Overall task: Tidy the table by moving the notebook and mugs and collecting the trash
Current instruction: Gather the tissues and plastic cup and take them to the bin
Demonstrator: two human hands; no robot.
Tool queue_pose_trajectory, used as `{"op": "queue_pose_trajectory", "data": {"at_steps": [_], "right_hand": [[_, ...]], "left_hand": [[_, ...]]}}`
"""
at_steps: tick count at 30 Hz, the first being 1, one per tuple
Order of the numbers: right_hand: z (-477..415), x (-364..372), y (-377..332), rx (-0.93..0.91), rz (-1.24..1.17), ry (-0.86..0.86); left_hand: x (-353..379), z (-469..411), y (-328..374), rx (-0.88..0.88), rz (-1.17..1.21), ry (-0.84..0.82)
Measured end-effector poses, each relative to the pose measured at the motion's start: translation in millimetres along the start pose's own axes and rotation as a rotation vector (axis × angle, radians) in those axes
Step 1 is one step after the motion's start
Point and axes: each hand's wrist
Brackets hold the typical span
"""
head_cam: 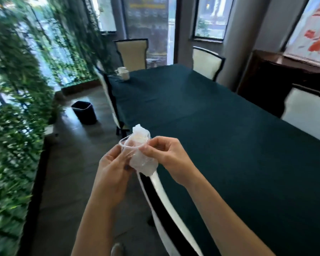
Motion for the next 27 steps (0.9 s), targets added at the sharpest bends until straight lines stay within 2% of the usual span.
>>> {"op": "queue_pose_trajectory", "data": {"at_steps": [3, 7, 12, 15, 20, 27], "right_hand": [[-83.4, 58.1, 15.1, -0.017, 0.001, -0.022], [-210.8, 153.3, 41.2, -0.016, 0.007, -0.010], [-349.4, 249.0, 52.0, 0.019, -0.008, -0.020], [-422.5, 283.9, 60.1, -0.012, 0.006, -0.060], [-548.6, 313.3, 84.2, -0.006, -0.043, -0.067], [-788.0, 331.8, 130.2, 0.047, -0.059, -0.184]], "left_hand": [[-62.0, -58.5, 25.9, 0.027, 0.037, 0.102], [-169.1, -152.0, 72.1, -0.058, 0.090, 0.182], [-273.9, -255.8, 127.5, 0.013, -0.145, 0.161], [-315.7, -321.8, 144.3, 0.016, -0.103, 0.260], [-373.5, -441.8, 151.1, -0.025, -0.021, 0.309], [-451.2, -672.7, 156.9, -0.013, -0.021, 0.354]]}}
Point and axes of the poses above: each hand's wrist, its own z-axis away from the middle knuckle, its own x-axis out of the palm, y = z × x
